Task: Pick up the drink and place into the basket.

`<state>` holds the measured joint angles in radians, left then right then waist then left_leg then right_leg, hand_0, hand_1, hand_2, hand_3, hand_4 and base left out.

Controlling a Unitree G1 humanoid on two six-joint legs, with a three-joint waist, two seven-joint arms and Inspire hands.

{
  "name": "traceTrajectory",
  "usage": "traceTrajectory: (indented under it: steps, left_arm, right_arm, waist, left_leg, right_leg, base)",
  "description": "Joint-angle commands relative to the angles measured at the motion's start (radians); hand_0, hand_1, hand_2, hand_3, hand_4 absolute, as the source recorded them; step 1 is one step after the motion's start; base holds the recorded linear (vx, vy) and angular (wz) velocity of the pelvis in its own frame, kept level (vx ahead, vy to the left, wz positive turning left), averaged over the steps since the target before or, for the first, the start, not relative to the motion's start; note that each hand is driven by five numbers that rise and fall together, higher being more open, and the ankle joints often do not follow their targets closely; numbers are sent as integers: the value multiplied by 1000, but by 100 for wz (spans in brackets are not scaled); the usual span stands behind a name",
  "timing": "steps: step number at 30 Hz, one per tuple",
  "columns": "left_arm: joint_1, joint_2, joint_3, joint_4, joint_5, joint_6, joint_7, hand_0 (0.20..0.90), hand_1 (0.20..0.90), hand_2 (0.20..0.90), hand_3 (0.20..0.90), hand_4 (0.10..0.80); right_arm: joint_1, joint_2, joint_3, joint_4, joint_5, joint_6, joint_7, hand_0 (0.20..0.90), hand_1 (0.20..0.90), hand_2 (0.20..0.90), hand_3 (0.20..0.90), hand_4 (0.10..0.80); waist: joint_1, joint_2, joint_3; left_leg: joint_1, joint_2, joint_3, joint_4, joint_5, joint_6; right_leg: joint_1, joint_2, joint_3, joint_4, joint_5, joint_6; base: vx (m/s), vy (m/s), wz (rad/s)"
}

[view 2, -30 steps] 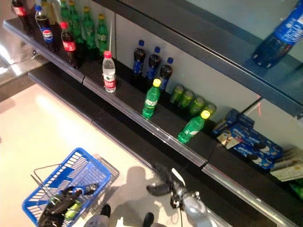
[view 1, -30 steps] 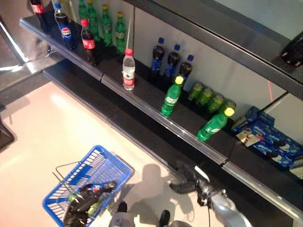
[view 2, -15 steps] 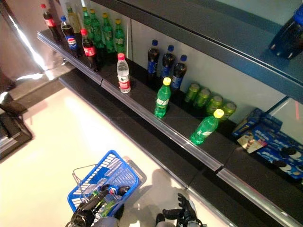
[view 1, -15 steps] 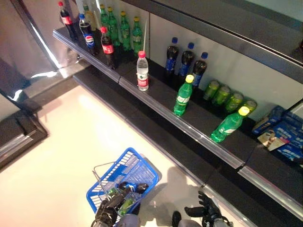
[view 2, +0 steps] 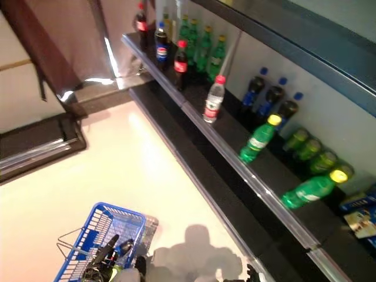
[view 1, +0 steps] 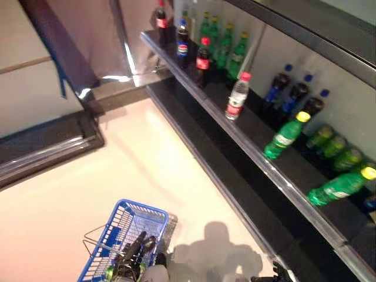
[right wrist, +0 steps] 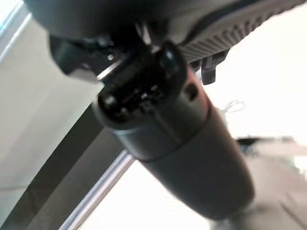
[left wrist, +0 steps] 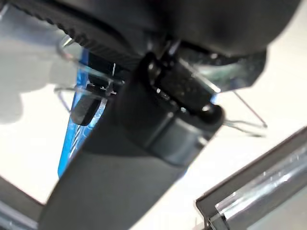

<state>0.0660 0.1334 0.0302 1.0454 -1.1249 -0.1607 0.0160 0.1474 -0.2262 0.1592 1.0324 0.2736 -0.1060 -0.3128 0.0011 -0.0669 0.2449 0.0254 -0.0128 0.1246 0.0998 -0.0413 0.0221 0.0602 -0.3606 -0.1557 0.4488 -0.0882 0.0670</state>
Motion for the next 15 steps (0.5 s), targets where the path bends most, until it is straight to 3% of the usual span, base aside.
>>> traceTrajectory:
  steps: [1,3,5,7,9,10,11,12,14,15]
  left_arm:
    - [-19,67,-37,-210,41,-117,-90,300,300,300,200,100]
    - [-29,83,-57,-215,32,-115,-102,300,300,300,200,100]
    - [-36,81,-56,-224,10,-122,-96,300,300,300,200,100]
    - [-46,73,-58,-216,-14,-129,-102,300,300,300,200,100]
    - [-56,62,-64,-197,-4,-121,-121,300,300,300,200,100]
    - [-59,55,-67,-188,-1,-115,-136,300,300,300,200,100]
    - [-59,52,-66,-183,-7,-111,-144,300,300,300,200,100]
    - [-59,42,-64,-174,-20,-107,-160,300,300,300,200,100]
    - [-52,20,-64,-161,-26,-113,-185,300,300,300,200,100]
    - [-52,13,-68,-156,-25,-115,-187,300,300,300,200,100]
  right_arm:
    - [-2,-18,11,-64,28,-9,-72,900,900,900,900,800]
    - [3,-24,10,-70,60,-1,-84,900,900,900,900,800]
    - [1,-29,5,-40,71,-3,-78,900,900,900,900,800]
    - [2,-35,-4,2,84,-13,-64,900,900,900,900,800]
    - [16,-32,-15,52,101,-39,-58,900,900,900,900,800]
    - [27,-26,-18,66,113,-44,-64,900,900,900,900,800]
    - [31,-25,-19,71,120,-45,-68,900,900,900,900,800]
    - [39,-25,-24,81,136,-41,-73,900,900,900,900,800]
    - [51,-26,-51,111,156,-29,-75,900,900,900,900,800]
    - [53,-26,-62,127,162,-32,-75,900,900,900,900,800]
  waist:
    - [-2,50,-26]
    - [-31,48,-38]
    - [-44,41,-42]
    - [-65,33,-45]
    - [-98,14,-55]
    - [-111,0,-62]
    - [-115,-4,-64]
    - [-119,-10,-66]
    - [-115,-17,-77]
    - [-117,-13,-81]
  left_leg:
    - [-29,-13,-20,51,-25,14]
    - [-15,-45,-36,43,-36,24]
    - [7,-68,-29,42,-55,30]
    - [22,-92,-35,41,-77,40]
    - [49,-138,-69,39,-107,46]
    - [75,-166,-91,36,-128,51]
    - [85,-174,-97,35,-136,51]
    - [114,-192,-102,44,-165,49]
    - [156,-217,-100,70,-202,47]
    - [165,-218,-101,84,-209,48]
  right_leg:
    - [-153,117,102,60,150,43]
    - [-166,231,97,3,93,36]
    - [-163,272,91,-91,80,30]
    - [-181,321,136,-191,89,25]
    - [-229,387,199,-314,167,35]
    - [-268,412,186,-361,230,43]
    - [-277,418,175,-372,247,44]
    - [-290,426,111,-395,275,42]
    - [-288,433,0,-394,278,25]
    - [-283,436,-4,-388,269,15]
  base:
    - [273,432,26]
    - [352,356,54]
    - [321,228,79]
    - [307,149,35]
    - [480,195,37]
    - [446,173,50]
    - [488,199,66]
    - [464,209,48]
    - [540,250,32]
    - [502,224,19]
